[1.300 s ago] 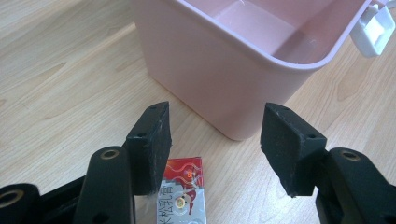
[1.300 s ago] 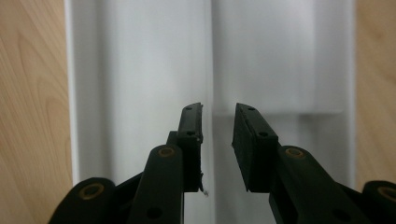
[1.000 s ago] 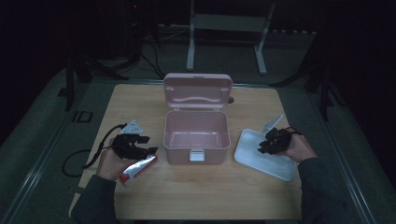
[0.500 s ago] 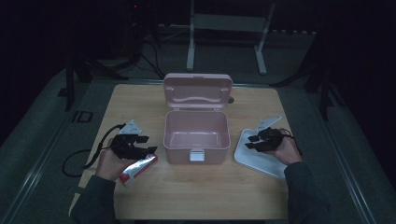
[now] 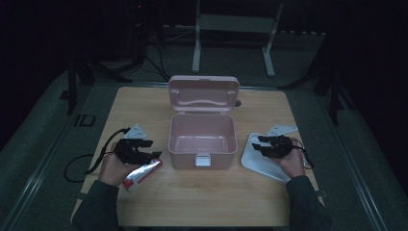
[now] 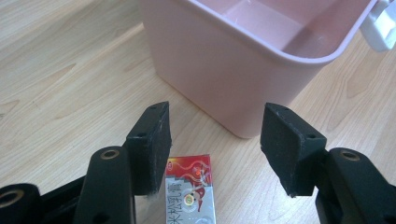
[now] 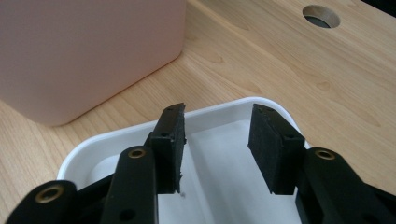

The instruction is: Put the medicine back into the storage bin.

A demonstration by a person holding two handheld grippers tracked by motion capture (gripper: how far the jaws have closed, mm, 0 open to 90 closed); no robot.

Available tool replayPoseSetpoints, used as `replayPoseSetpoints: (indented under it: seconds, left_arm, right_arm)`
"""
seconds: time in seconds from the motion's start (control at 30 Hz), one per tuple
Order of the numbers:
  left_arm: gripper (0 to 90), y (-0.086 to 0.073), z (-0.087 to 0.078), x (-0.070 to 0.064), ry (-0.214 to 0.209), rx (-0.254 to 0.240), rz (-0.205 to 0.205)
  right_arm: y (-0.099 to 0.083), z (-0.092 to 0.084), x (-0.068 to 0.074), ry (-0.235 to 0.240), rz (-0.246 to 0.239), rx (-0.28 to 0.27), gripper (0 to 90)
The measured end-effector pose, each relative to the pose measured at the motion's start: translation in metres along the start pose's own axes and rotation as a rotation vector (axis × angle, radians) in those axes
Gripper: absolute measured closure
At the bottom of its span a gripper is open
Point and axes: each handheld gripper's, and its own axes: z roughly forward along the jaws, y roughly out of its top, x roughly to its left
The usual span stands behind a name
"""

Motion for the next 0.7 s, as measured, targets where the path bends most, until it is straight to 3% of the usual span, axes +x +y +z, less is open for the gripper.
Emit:
replayPoseSetpoints:
  seconds: [0.13,0.33,0.7]
  left_arm:
    - [42.0,0.0007,0.0002,0.001,0.002,0.033,0.002]
    - [41.0,0.0006,-0.0038,0.0059,0.019,0.081,0.001]
    - [40.0,-0.0001,0.0027,0.0082,0.079,0.269,0.022]
  right_arm:
    - [-0.001,0.0002,0.0015,-0.028,-0.002,0.014,52.6]
    - [-0.0007,-0.0048,0.0024,-0.068,0.015,-0.018,51.1]
    - [-0.0024,-0.0075,0.0036,-0.084,0.023,-0.044,48.0]
